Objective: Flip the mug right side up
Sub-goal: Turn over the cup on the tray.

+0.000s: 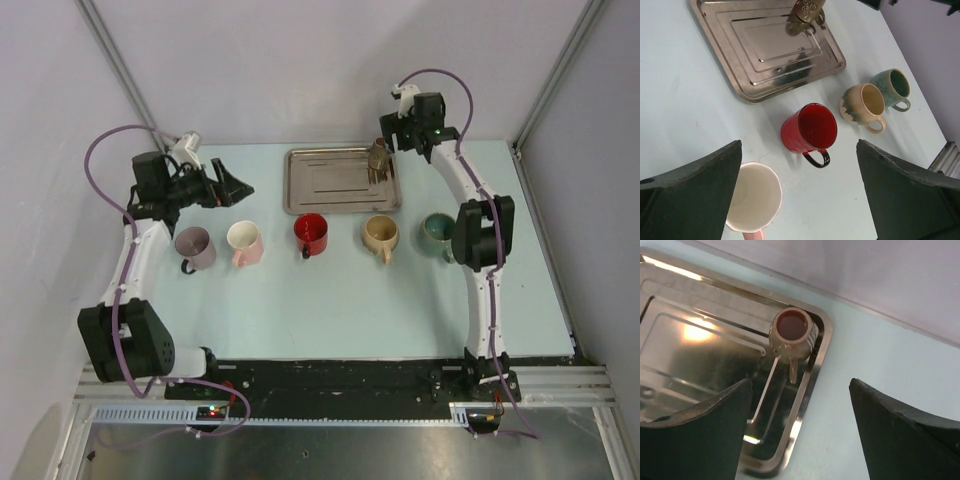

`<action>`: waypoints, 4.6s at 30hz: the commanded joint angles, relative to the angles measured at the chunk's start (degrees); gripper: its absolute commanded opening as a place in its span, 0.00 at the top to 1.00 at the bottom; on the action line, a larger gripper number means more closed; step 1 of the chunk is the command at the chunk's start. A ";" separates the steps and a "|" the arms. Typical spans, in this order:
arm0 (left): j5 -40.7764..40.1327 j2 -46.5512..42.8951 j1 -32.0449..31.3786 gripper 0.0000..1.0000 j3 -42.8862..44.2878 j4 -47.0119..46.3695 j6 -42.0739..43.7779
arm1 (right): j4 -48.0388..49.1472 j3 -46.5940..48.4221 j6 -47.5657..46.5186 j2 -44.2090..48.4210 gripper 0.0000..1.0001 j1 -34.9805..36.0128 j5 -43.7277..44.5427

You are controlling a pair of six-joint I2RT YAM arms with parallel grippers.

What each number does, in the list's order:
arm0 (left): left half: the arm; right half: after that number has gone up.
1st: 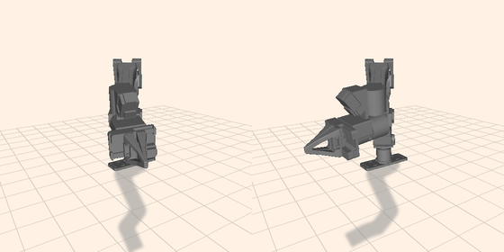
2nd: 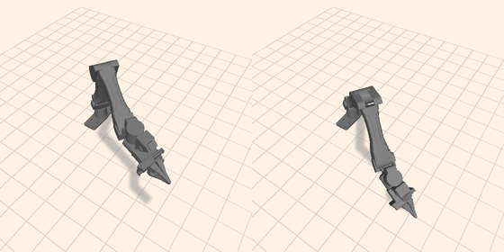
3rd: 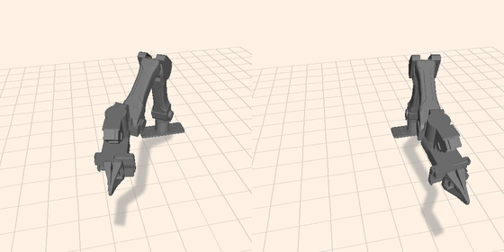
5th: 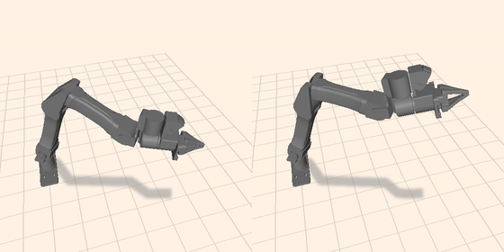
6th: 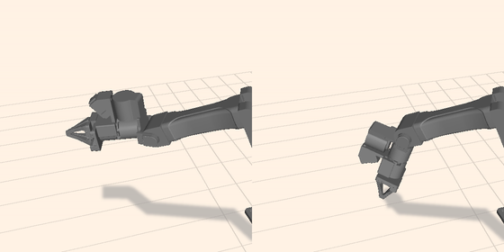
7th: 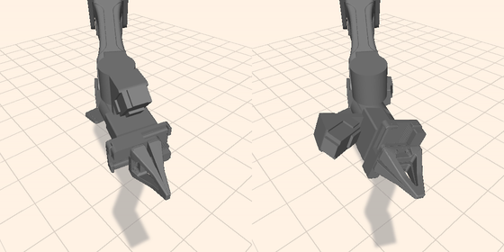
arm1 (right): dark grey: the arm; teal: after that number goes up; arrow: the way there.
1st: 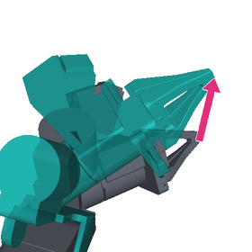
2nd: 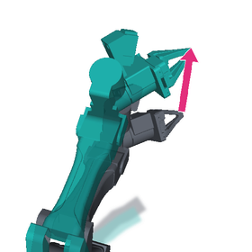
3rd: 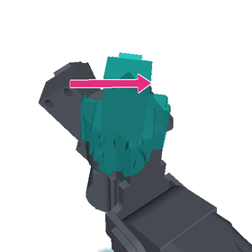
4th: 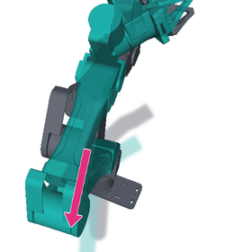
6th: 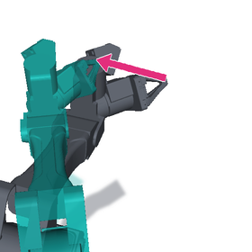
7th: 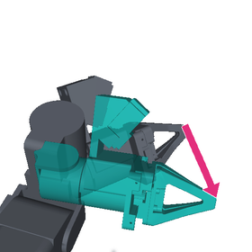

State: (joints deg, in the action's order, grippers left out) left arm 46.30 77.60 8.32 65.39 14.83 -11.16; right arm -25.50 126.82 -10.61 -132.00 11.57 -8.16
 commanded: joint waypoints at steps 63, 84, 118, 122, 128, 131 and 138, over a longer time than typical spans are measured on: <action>6.41 7.23 0.46 0.00 6.59 2.47 -0.13 | 7.43 20.67 -3.72 -22.42 0.34 3.12 1.47; 7.33 7.75 0.41 0.00 6.90 2.42 -0.71 | 3.81 8.21 -0.65 -11.32 0.76 3.79 -3.93; 8.70 4.25 0.47 0.00 3.62 2.51 1.42 | -0.97 -2.49 1.20 -6.23 0.28 7.82 1.62; 8.91 4.53 0.47 0.00 3.65 2.51 1.45 | -3.17 -0.58 0.90 -7.75 0.27 8.47 2.70; 9.16 4.74 0.47 0.00 3.91 2.49 1.65 | -6.16 2.88 1.43 -10.07 0.26 8.71 3.51; 9.42 4.80 0.47 0.00 3.95 2.46 1.63 | -6.83 3.46 1.61 -10.42 0.26 8.80 4.08; 9.72 5.04 0.47 0.00 3.62 2.48 1.92 | -7.23 4.11 1.52 -11.03 0.32 9.25 5.00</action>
State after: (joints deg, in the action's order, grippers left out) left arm 54.28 84.09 8.40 69.12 17.80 -10.87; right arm -31.88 127.61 -9.85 -142.34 20.14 -4.08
